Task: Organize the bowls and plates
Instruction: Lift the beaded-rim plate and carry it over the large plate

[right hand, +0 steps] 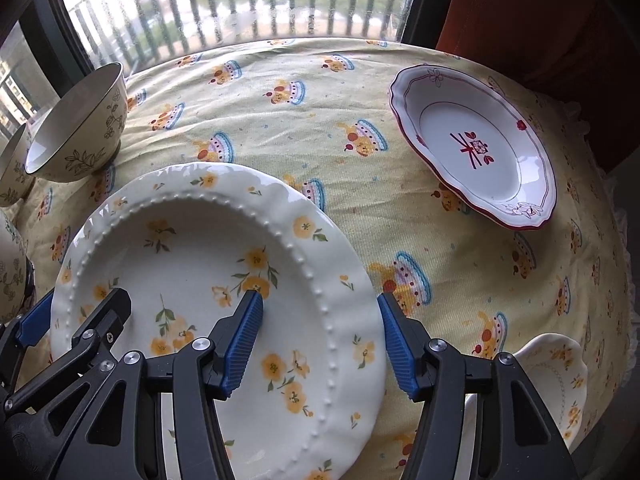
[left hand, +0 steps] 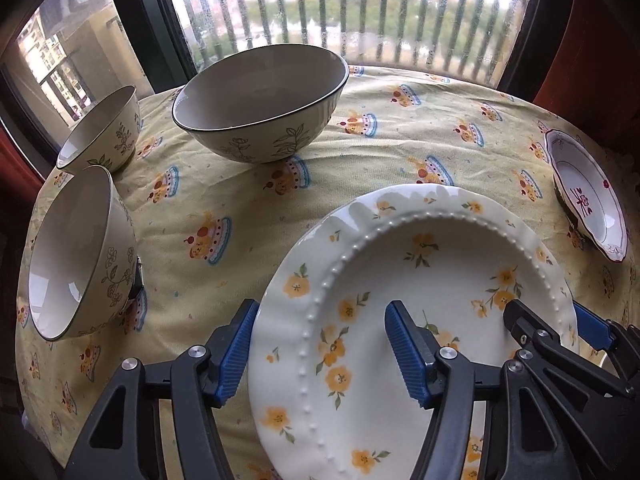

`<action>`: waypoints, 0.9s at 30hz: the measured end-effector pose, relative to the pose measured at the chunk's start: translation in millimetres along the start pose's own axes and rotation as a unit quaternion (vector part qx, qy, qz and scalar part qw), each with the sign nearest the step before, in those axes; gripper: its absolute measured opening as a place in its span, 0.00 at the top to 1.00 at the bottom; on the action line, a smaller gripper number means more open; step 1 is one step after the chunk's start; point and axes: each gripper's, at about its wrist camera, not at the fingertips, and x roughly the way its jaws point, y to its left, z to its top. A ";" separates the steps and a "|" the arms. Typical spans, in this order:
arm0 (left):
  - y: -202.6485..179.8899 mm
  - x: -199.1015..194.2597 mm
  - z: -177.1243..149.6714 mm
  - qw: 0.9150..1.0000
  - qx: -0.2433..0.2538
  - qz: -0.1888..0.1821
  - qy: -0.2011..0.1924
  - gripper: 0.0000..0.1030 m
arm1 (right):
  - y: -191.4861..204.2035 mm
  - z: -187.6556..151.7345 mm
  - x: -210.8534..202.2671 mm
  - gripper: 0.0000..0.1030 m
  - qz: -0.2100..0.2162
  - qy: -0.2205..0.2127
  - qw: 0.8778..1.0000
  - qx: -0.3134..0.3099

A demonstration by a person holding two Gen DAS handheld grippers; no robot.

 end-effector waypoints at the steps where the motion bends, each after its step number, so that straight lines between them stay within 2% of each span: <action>1: 0.3 -2.4 -0.2 1.000 0.001 0.002 -0.003 0.37 | 1.1 -0.5 -2.1 0.39 0.001 0.000 1.000 0.001; 14: 20.8 -32.2 -14.0 1.000 -0.008 -0.024 -0.013 0.37 | 15.3 -0.9 -48.8 0.40 -0.020 -0.031 0.999 -0.002; 17: 24.6 -36.0 -18.3 0.999 -0.009 -0.036 -0.008 0.37 | 14.8 -5.4 -57.6 0.40 -0.028 -0.038 0.999 0.015; 27: 29.4 -41.8 -43.6 1.000 -0.007 -0.030 0.003 0.37 | 18.2 -34.0 -65.7 0.40 -0.023 -0.032 0.999 0.022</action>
